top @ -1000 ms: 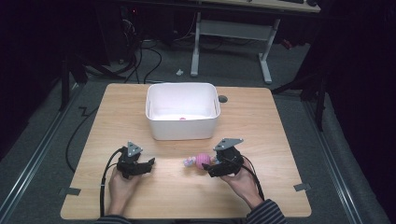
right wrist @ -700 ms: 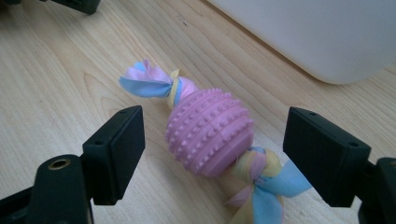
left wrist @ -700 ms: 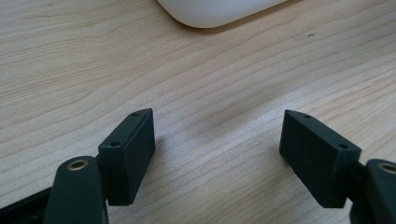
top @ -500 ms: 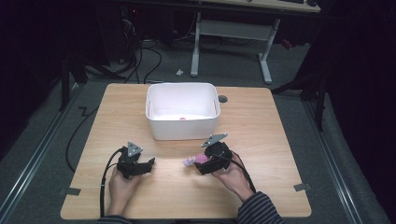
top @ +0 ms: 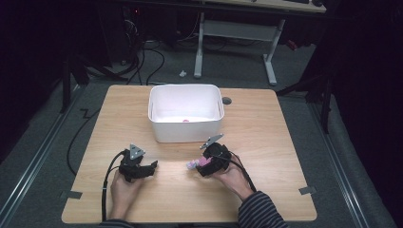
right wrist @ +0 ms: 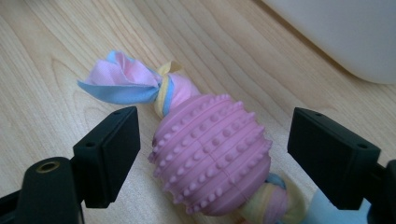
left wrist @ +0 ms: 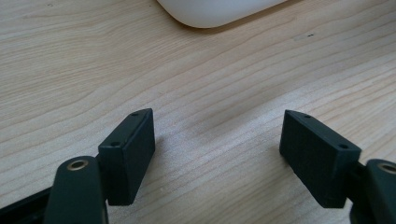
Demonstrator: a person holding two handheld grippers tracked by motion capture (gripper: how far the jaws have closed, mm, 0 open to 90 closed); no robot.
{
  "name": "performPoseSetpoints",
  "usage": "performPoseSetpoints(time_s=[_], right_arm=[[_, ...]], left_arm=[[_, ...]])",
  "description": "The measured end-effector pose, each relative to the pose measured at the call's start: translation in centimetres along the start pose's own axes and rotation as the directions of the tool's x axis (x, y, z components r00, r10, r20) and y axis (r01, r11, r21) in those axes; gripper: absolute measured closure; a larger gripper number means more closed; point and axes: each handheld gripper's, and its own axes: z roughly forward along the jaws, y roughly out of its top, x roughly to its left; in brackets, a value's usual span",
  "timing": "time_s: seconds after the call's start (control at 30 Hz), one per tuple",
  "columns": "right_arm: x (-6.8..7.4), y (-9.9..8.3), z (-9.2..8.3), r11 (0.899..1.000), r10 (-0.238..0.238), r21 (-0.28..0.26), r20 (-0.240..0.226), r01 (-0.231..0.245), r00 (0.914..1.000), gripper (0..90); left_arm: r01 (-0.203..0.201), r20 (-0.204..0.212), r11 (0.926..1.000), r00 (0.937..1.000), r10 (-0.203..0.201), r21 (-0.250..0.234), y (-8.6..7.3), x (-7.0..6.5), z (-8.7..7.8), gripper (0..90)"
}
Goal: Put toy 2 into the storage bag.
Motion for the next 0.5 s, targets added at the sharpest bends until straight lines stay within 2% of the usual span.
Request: performPoseSetpoints(time_s=[0.17, 0.3, 0.5], right_arm=[[0.03, -0.04, 0.59, 1.000, -0.014, 0.028, 0.005, 0.013, 0.9999, 22.5], [0.16, -0.08, 0.73, 0.998, -0.048, 0.029, -0.002, 0.049, 0.9988, 30.5], [0.30, -0.19, 0.54, 0.997, -0.062, 0.035, -0.001, 0.062, 0.9981, 31.8]], left_arm=[[0.000, 0.001, 1.0000, 1.0000, 0.000, 0.000, 0.00, 0.02, -0.01, 26.8], [0.000, 0.001, 1.0000, 1.0000, 0.000, 0.000, 0.00, 0.02, 0.00, 26.8], [0.001, 0.001, 1.0000, 1.0000, -0.001, 0.000, 0.00, 0.02, 0.00, 26.8]])
